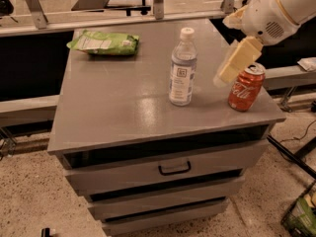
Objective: Move blue plastic bottle near green rice chip bag
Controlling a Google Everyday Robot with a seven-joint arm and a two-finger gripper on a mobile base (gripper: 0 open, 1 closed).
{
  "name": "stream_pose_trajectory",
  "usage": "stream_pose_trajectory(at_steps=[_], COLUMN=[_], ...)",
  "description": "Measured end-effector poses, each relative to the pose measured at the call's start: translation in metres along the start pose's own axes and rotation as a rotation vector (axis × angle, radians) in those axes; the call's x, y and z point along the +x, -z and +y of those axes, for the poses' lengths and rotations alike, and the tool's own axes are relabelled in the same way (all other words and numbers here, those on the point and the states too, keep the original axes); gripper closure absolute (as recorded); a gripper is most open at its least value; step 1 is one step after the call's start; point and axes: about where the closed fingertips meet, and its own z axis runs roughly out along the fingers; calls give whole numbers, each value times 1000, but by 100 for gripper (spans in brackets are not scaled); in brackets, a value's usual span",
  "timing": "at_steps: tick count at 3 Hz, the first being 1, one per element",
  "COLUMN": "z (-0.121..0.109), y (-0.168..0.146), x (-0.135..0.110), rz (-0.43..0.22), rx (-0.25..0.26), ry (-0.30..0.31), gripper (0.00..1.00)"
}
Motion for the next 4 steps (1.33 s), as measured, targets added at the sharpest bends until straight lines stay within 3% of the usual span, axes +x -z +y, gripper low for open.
stream_pose_trajectory(at_steps=[1,2,4], z=[-27,-36,-31], y=[-27,-46,-49], x=[-15,-28,-23], rz=[-108,-188,-229], rx=[-28,-87,-92], ry=[-67,-126,-163], gripper=[0,0,0])
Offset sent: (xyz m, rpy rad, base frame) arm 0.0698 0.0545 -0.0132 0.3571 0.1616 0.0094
